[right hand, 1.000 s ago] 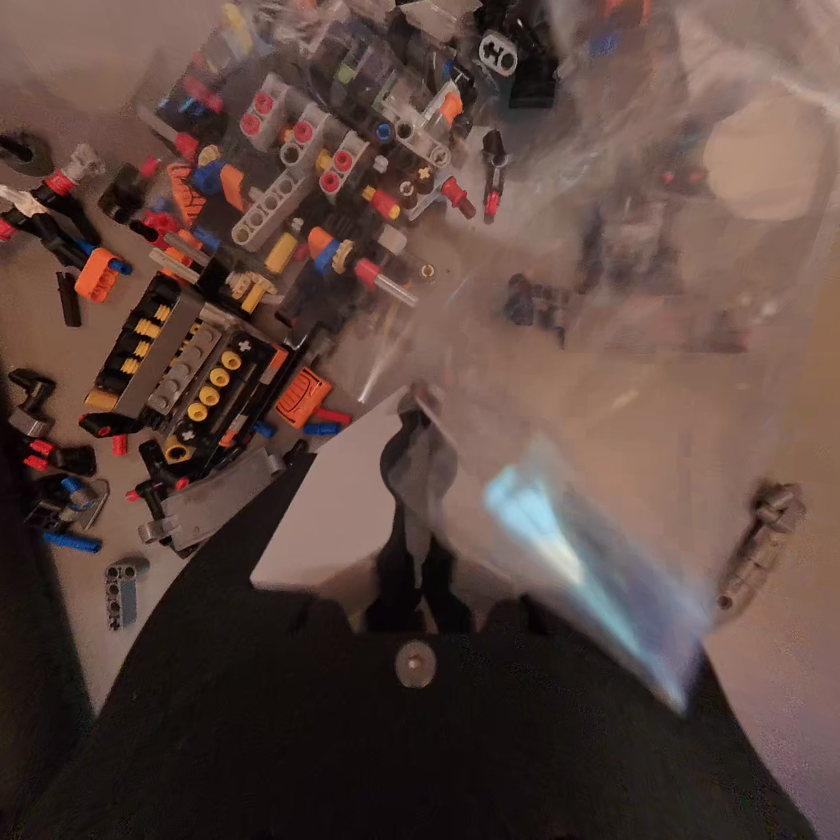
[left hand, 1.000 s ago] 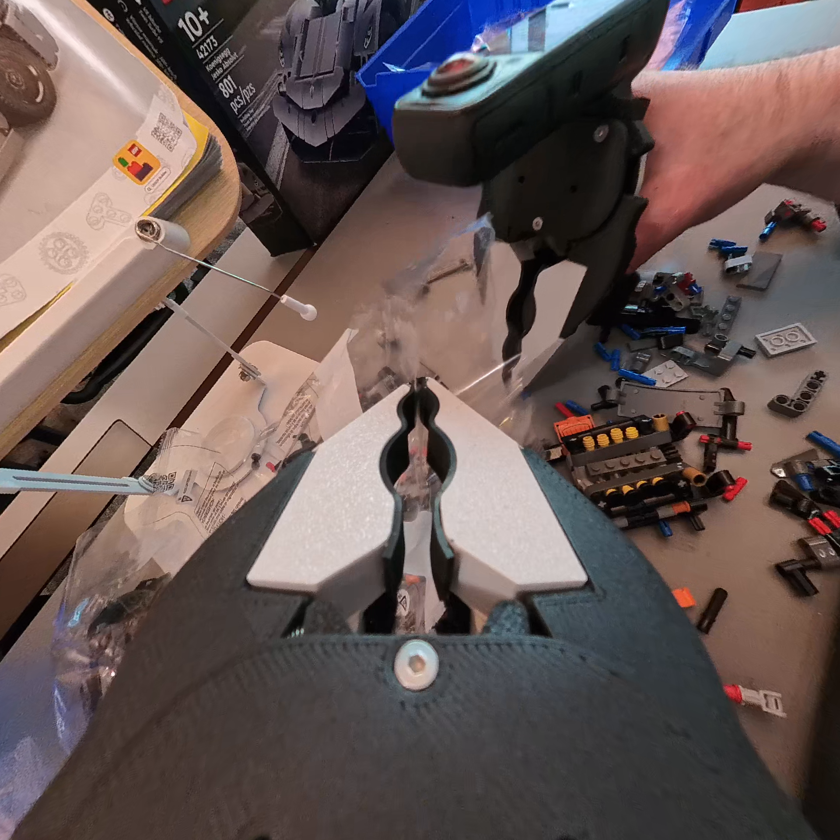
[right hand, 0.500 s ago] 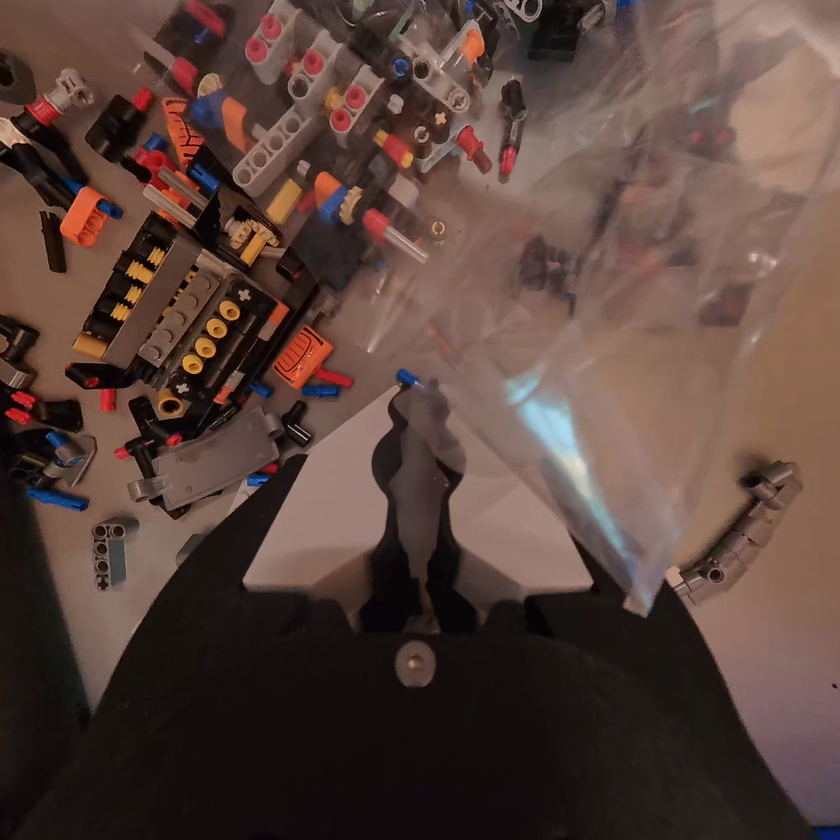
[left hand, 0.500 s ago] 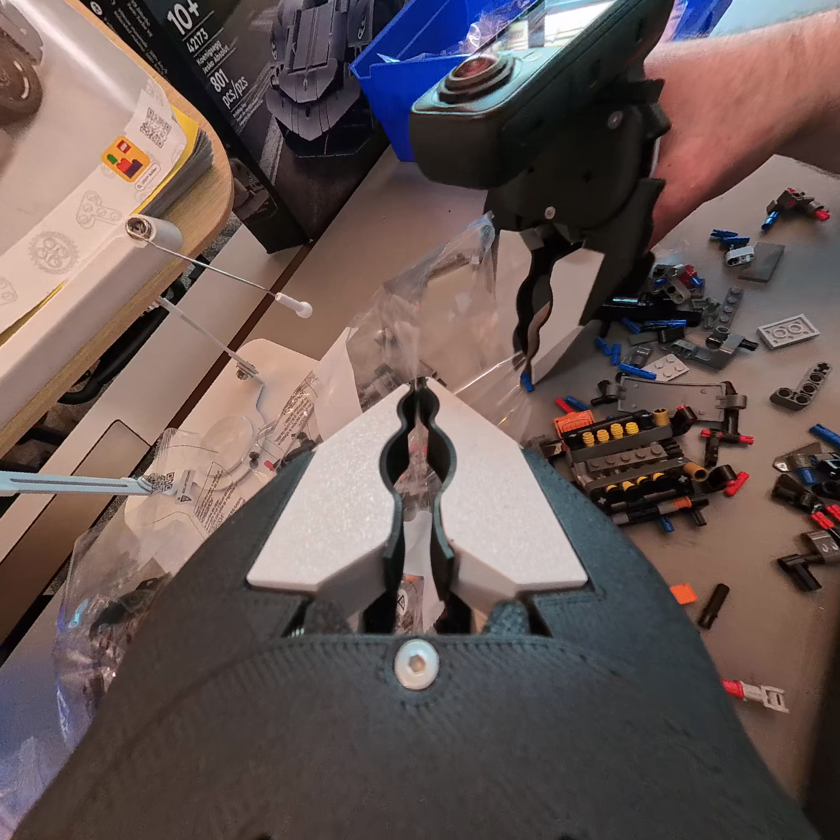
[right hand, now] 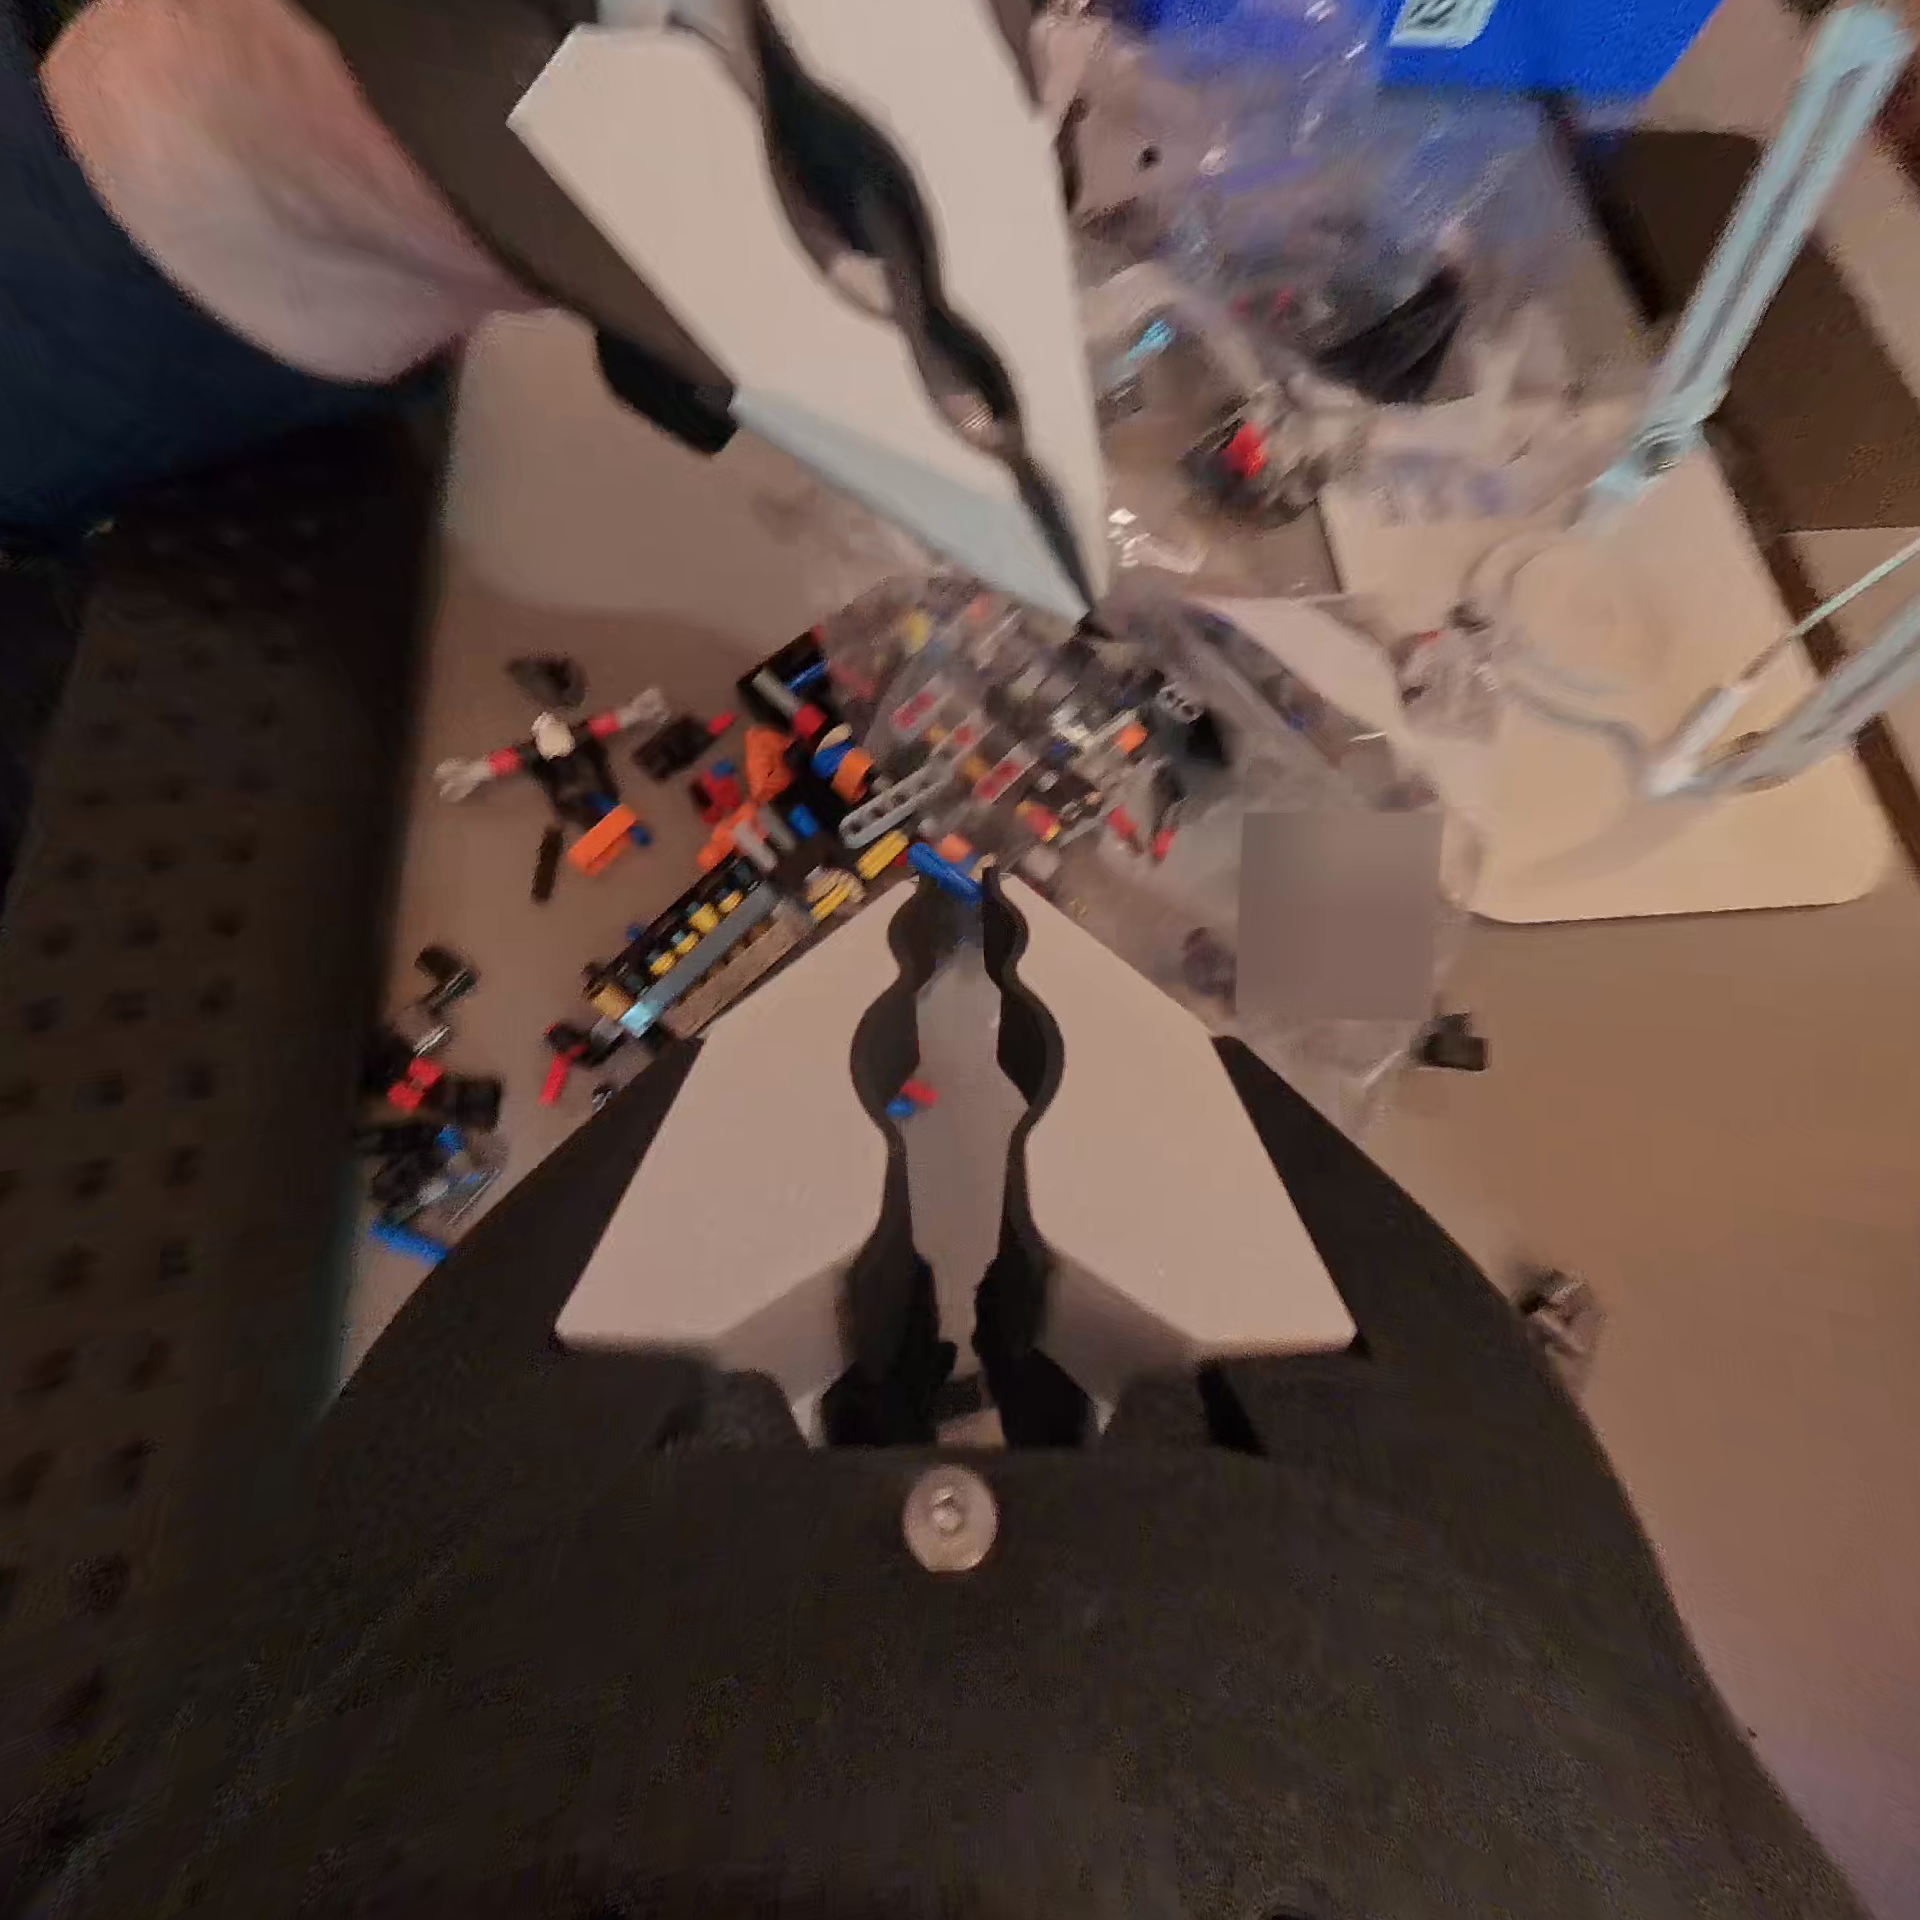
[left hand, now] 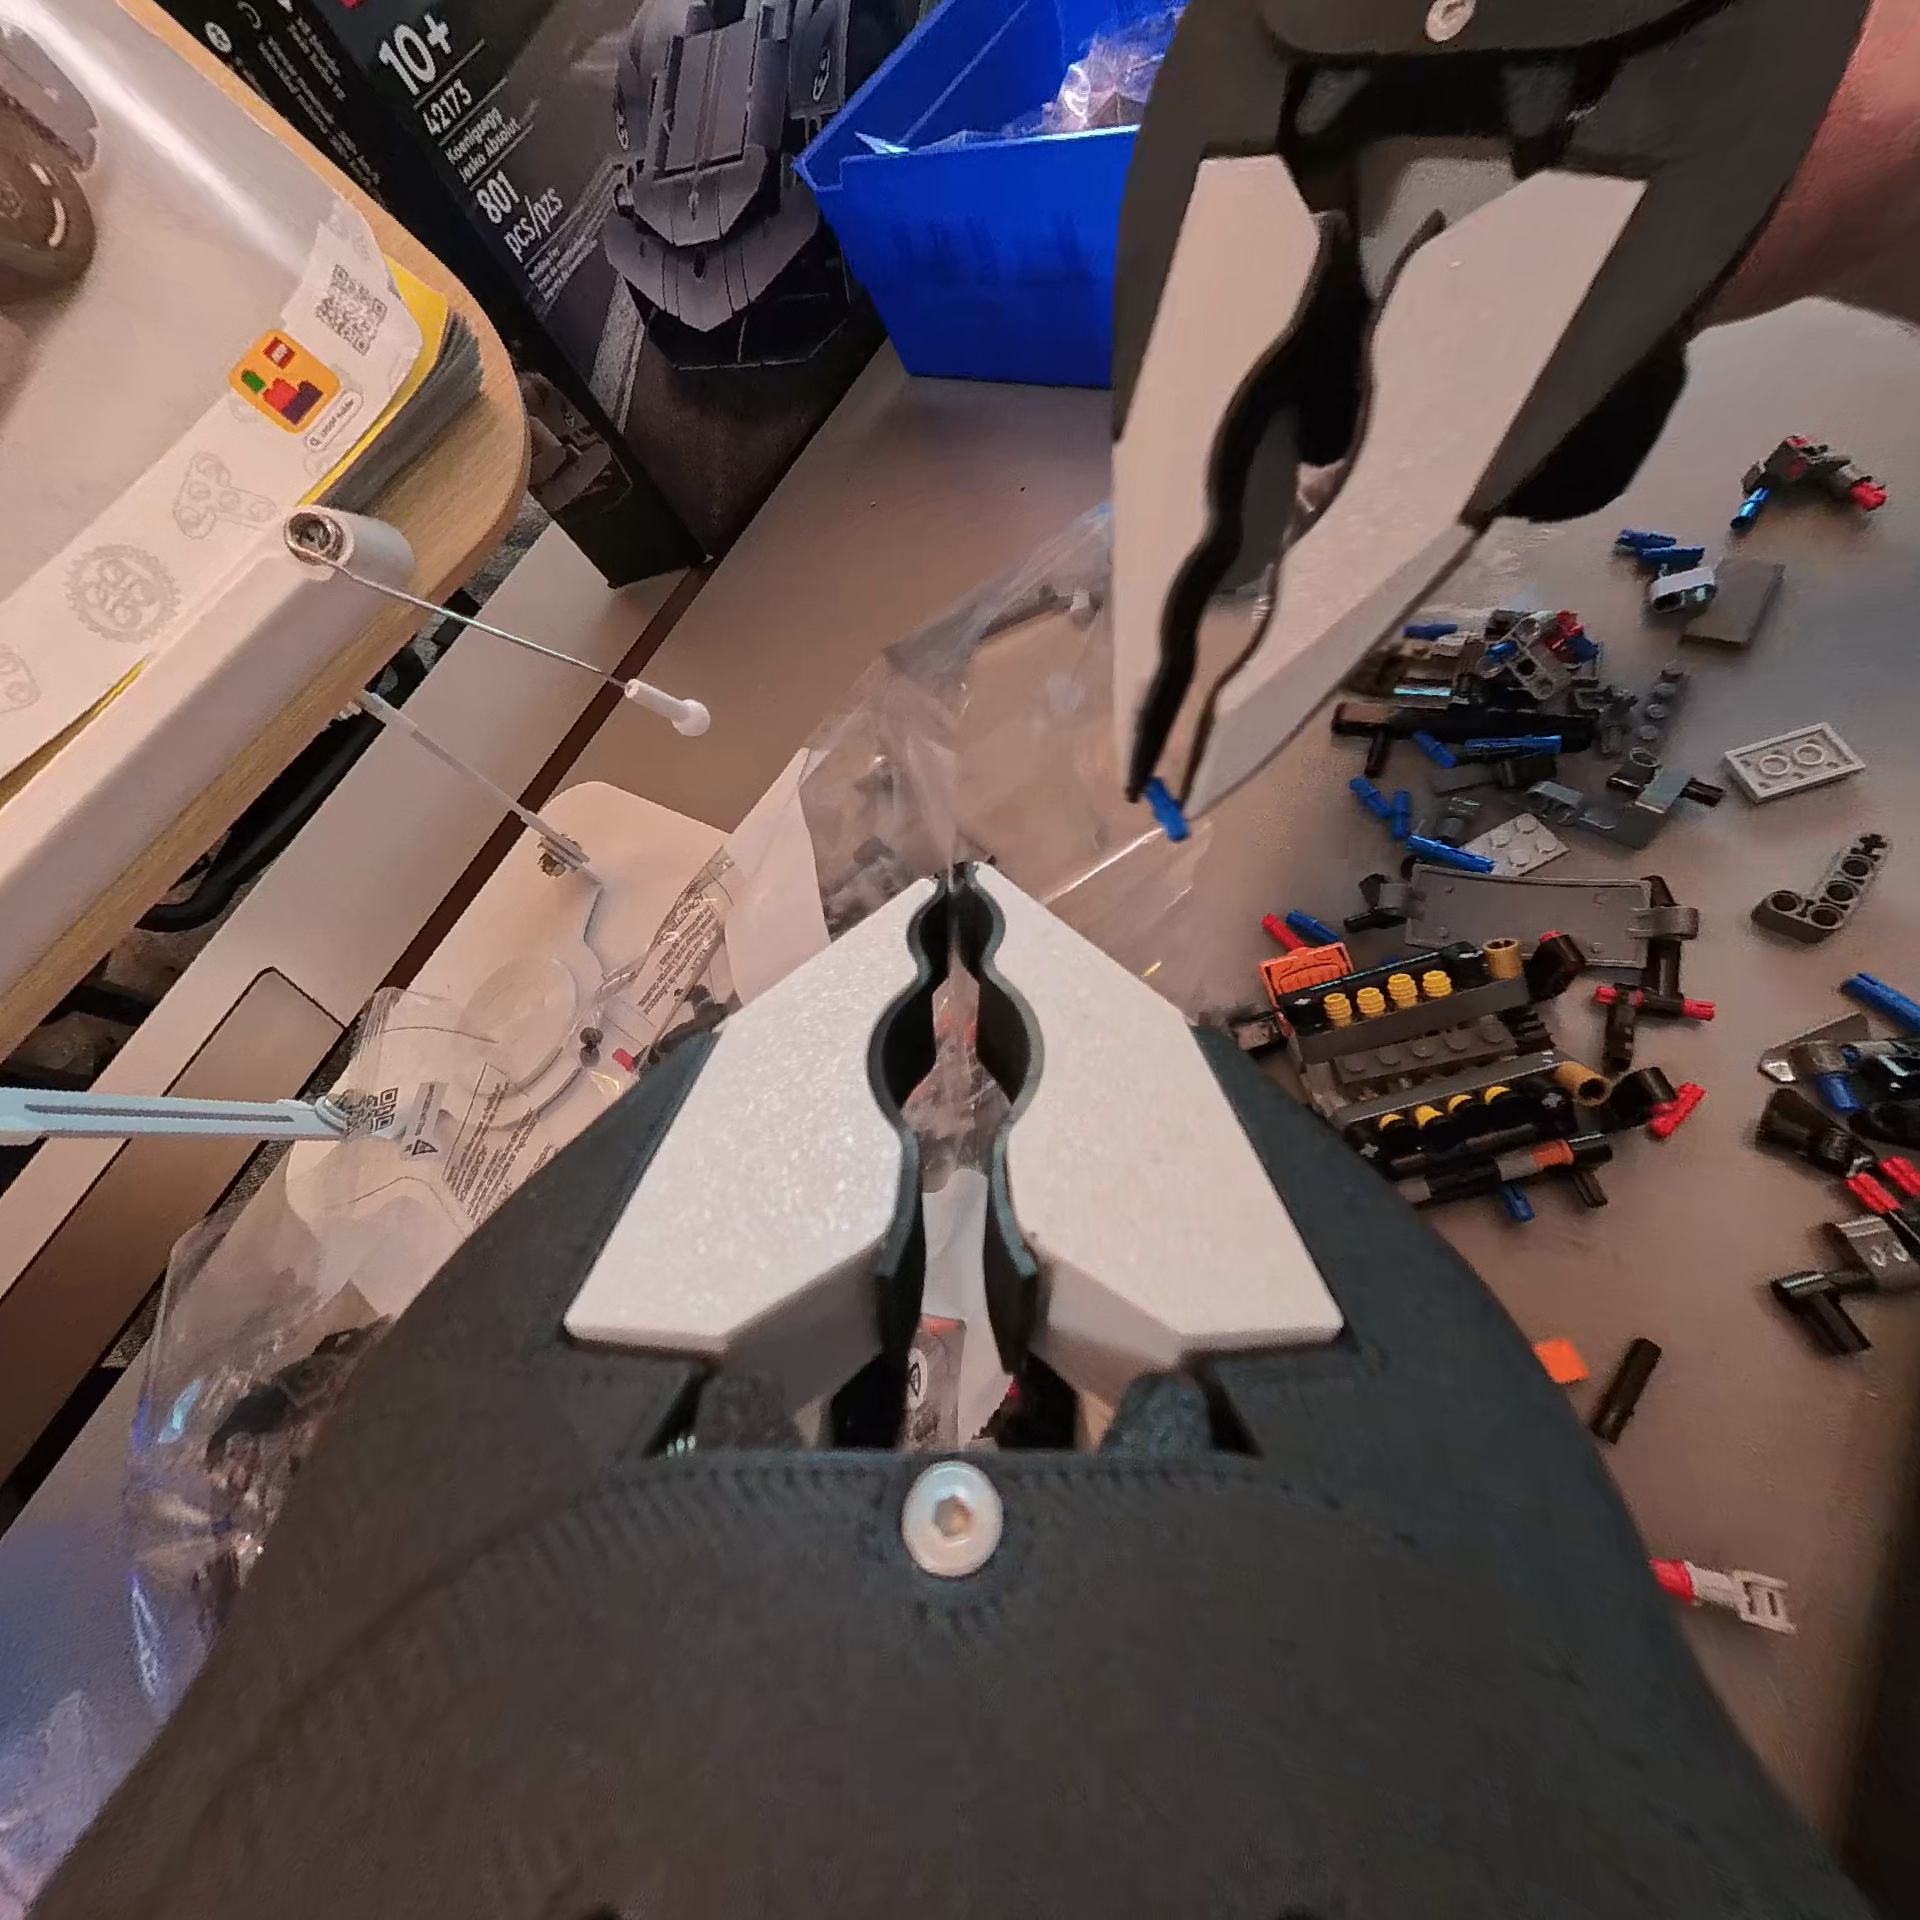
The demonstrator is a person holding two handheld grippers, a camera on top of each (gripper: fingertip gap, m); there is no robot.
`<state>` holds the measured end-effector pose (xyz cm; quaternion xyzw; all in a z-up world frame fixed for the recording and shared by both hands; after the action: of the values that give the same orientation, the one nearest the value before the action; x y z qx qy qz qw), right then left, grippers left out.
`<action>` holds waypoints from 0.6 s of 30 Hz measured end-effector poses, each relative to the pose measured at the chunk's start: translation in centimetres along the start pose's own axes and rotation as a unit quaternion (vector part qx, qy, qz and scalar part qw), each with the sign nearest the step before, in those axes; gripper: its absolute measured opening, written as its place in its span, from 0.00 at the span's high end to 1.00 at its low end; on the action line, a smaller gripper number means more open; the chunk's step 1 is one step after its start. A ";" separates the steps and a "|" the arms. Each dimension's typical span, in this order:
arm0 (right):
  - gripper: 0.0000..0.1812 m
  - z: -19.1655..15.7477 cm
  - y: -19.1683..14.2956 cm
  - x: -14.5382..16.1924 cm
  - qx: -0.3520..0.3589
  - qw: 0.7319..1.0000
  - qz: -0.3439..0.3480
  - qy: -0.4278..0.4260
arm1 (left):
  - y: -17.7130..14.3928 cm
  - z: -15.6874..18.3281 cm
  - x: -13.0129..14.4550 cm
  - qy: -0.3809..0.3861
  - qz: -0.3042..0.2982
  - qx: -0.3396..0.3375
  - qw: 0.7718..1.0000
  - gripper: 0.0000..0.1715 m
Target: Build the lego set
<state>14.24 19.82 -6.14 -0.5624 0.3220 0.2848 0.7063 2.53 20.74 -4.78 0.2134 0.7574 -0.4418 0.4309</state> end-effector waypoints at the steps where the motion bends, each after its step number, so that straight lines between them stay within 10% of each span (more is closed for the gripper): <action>1: 0.97 0.4 0.2 -0.1 0.019 1.000 -0.003 0.001 | 0.0 0.0 0.0 0.000 0.000 0.000 1.000 1.00; 10: 0.93 2.0 1.0 0.4 0.109 0.993 -0.042 -0.004 | 0.1 0.0 0.2 -0.001 -0.005 0.000 1.000 1.00; 18: 0.95 0.1 -0.7 3.5 -0.012 0.995 -0.090 0.037 | 0.1 0.0 0.2 -0.002 -0.005 0.001 1.000 1.00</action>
<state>16.98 19.94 -8.36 -0.6077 0.2924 0.2027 0.7101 2.47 20.83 -5.03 0.2093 0.7573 -0.4451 0.4297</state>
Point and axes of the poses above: each gripper's, where its closed fingertips meet, y out along the fingers, x out of its underside, z = x × y across the jaws, the point moved 6 cm from there along -y, back along the fingers, and after that the axes turned 7 degrees about -y, right-handed, at the moved point
